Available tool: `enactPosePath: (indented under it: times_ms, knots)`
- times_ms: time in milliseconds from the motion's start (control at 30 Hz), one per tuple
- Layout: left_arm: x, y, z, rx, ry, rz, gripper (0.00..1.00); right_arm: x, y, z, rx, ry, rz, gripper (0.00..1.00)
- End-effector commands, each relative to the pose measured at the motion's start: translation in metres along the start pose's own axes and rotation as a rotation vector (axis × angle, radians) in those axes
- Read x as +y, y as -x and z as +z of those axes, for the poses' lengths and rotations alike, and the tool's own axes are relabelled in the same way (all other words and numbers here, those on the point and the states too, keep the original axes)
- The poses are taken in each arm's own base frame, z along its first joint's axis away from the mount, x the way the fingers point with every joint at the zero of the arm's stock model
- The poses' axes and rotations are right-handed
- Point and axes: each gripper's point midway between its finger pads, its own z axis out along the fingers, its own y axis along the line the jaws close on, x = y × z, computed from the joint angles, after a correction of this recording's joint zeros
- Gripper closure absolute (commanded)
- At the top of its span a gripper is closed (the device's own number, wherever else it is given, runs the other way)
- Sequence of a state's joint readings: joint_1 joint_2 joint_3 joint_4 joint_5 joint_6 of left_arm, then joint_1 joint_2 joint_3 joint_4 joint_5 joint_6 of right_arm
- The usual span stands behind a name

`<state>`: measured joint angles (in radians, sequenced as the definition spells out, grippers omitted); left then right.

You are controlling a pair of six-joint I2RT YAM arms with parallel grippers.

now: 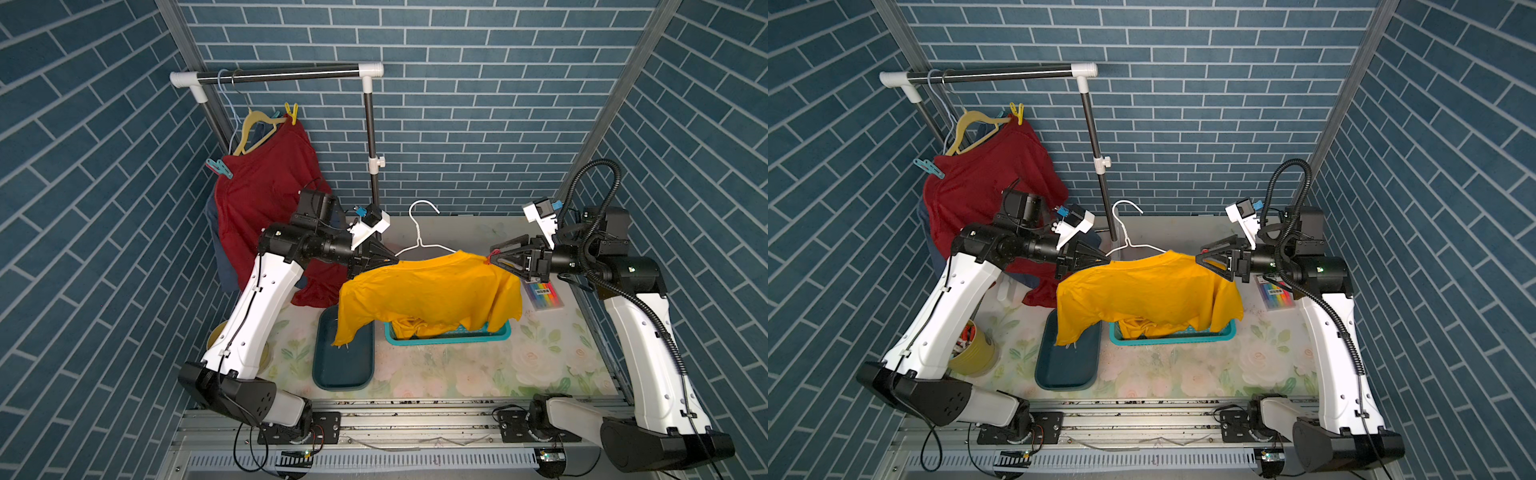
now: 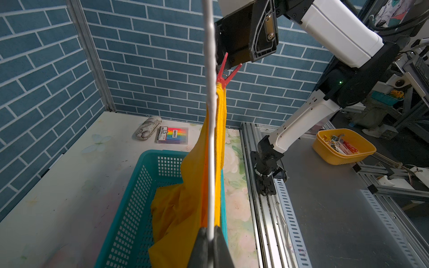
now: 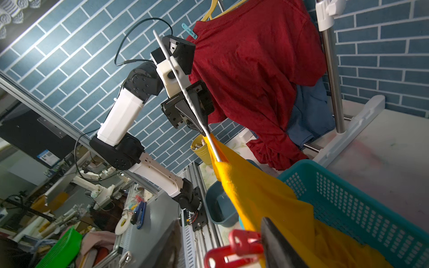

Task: Remove the clothespins securing t-shirts to the hanger
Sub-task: Remove the clothespin from the hanger.

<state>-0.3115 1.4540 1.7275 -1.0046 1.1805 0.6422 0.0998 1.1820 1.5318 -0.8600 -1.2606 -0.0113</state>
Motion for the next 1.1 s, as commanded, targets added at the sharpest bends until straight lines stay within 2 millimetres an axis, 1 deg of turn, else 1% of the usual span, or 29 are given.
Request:
enactPosePath:
  times_ms: [0,67,167,200,333,367,433,467,567,600,667,767,800,833,967,1067]
  knots:
    - [0.000,0.009,-0.001,-0.034,-0.027,0.007,1.00,0.002,-0.004,-0.001,0.003,-0.005,-0.054,0.33]
    - [0.001,0.009,0.000,-0.033,-0.033,-0.005,1.00,0.005,-0.005,-0.002,0.000,-0.003,-0.070,0.30]
    - [0.000,0.009,0.001,-0.038,-0.056,-0.028,1.00,0.005,-0.005,-0.001,-0.001,0.002,-0.071,0.31]
    - [0.001,0.009,0.002,-0.040,-0.062,-0.036,1.00,0.004,-0.005,-0.001,-0.001,0.005,-0.068,0.35]
    - [0.002,0.009,0.002,-0.040,-0.065,-0.053,1.00,-0.001,-0.005,0.001,0.004,0.012,-0.049,0.60]
    - [0.001,0.009,0.002,-0.040,-0.064,-0.052,1.00,-0.001,-0.005,0.001,0.004,0.011,-0.049,0.64]
    - [0.001,0.010,0.001,-0.040,-0.062,-0.050,1.00,-0.002,-0.005,0.001,0.006,0.004,-0.048,0.65]
    - [0.000,0.010,0.001,-0.040,-0.064,-0.052,1.00,-0.004,-0.006,0.001,0.007,-0.001,-0.047,0.61]
    - [0.001,0.010,0.001,-0.040,-0.064,-0.061,1.00,-0.005,-0.007,0.001,0.008,-0.011,-0.048,0.37]
    - [0.002,0.010,0.002,-0.040,-0.064,-0.065,1.00,-0.005,-0.008,0.001,0.008,-0.012,-0.049,0.33]
    - [0.004,0.011,0.002,-0.039,-0.064,-0.080,1.00,-0.006,-0.009,0.000,0.008,-0.023,-0.058,0.27]
    - [0.008,0.012,0.004,-0.035,-0.069,-0.117,1.00,-0.005,-0.009,-0.001,0.009,-0.042,-0.076,0.27]
    - [0.009,0.012,0.004,-0.033,-0.070,-0.126,1.00,-0.006,-0.009,-0.001,0.009,-0.044,-0.078,0.28]
    - [0.010,0.011,0.005,-0.030,-0.073,-0.138,1.00,-0.006,-0.009,-0.001,0.010,-0.045,-0.077,0.31]
    - [0.012,0.011,0.006,-0.033,-0.086,-0.163,1.00,-0.009,-0.008,0.001,0.013,-0.040,-0.066,0.53]
    - [0.013,0.012,0.006,-0.036,-0.085,-0.167,1.00,-0.014,-0.009,0.001,0.017,-0.055,-0.060,0.64]
